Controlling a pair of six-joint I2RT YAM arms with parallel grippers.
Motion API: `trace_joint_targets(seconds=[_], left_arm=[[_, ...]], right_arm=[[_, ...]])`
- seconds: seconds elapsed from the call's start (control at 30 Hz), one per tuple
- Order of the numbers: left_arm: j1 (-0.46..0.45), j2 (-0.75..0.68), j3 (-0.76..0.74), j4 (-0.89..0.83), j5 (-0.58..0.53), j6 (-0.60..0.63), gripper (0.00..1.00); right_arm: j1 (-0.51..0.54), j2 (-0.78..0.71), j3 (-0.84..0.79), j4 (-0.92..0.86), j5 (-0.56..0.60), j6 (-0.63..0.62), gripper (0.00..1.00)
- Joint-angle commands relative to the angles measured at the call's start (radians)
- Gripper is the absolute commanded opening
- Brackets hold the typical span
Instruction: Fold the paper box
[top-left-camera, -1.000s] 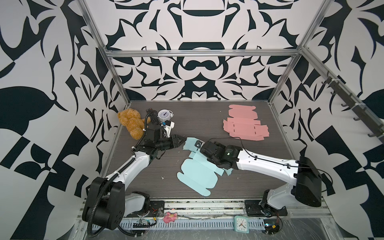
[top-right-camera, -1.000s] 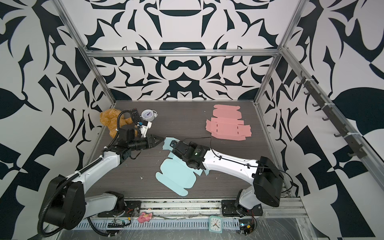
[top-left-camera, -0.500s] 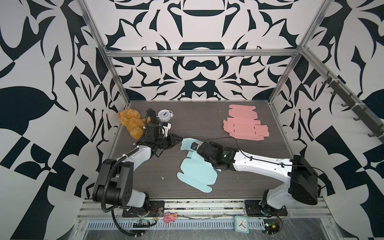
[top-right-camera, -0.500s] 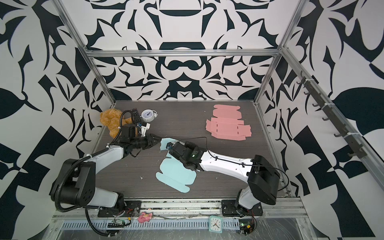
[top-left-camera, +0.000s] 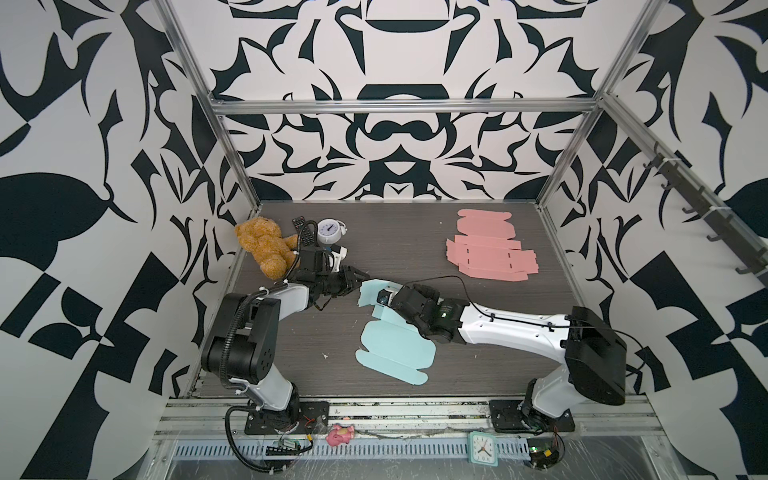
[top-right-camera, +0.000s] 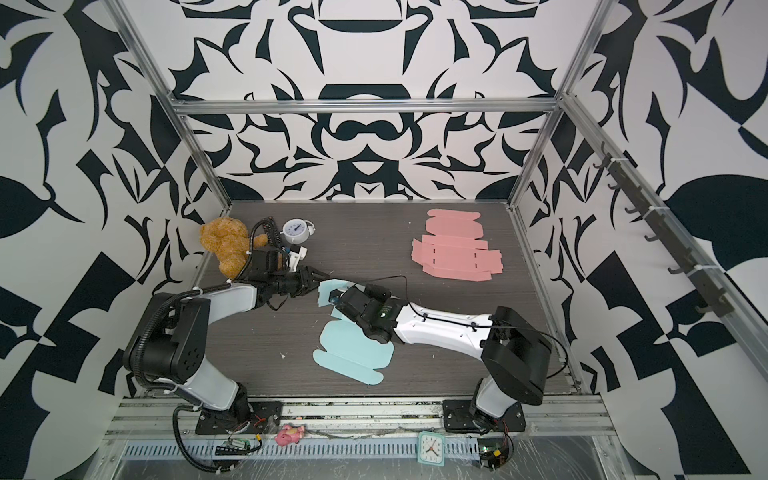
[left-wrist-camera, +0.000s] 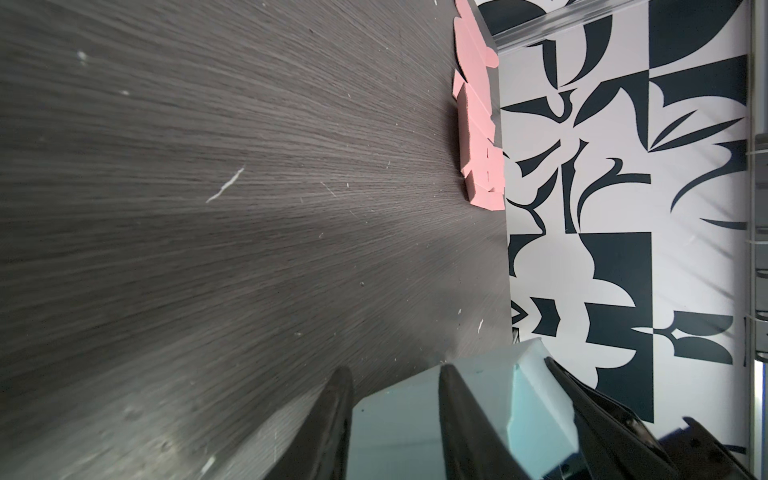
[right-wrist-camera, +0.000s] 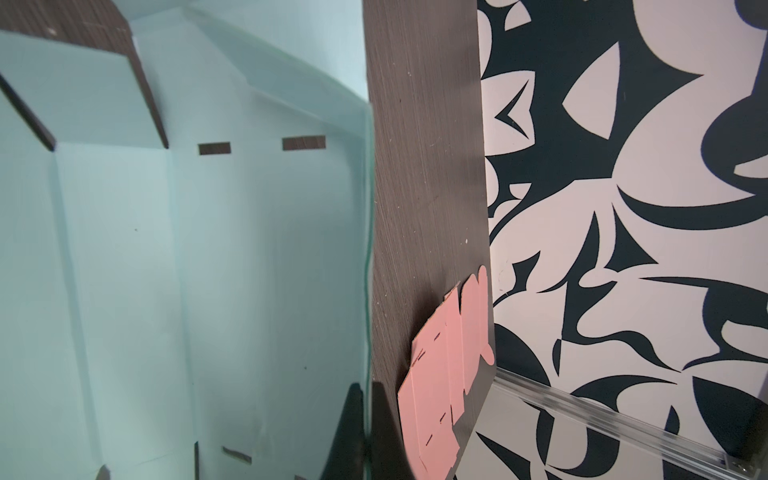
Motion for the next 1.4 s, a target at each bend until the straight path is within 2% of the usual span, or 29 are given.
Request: trace_joint_targets(seconds=[0.0,0.57,0.7,0.77,0.97,1.1,1.37], left_arm=[[-0.016,0.007,-0.015,0.054,0.029,-0.009,0.38],[-0.047,-0.099,-0.081,0.064,0.026,-0.034,0.4],[-0.037,-0.136,-0.073,0.028,0.02,-0.028,0.59],[-0.013,-0.143,-0.074,0.018,0.01,-0.027,0.61],[0.044,-0.105,-0.068,0.035,-0.03,-0.065,0.51],[0.075,-0.068,-0.066,0.06,-0.059,-0.078,0.38],[0.079,0.018,-0.031,0.038,-0.04,-0.027,0.34]], right_arm=[[0.006,0.015,0.01,0.059,0.045,-0.037,0.0],[0.007,0.038,-0.059,0.214,0.082,-0.156,0.0],[0.011,0.026,-0.084,0.243,0.095,-0.183,0.0],[0.013,0.01,-0.093,0.249,0.085,-0.188,0.0],[0.026,-0.007,-0.113,0.272,0.09,-0.216,0.0],[0.035,0.008,-0.117,0.286,0.118,-0.239,0.0],[0.042,0.023,-0.119,0.305,0.123,-0.258,0.0]])
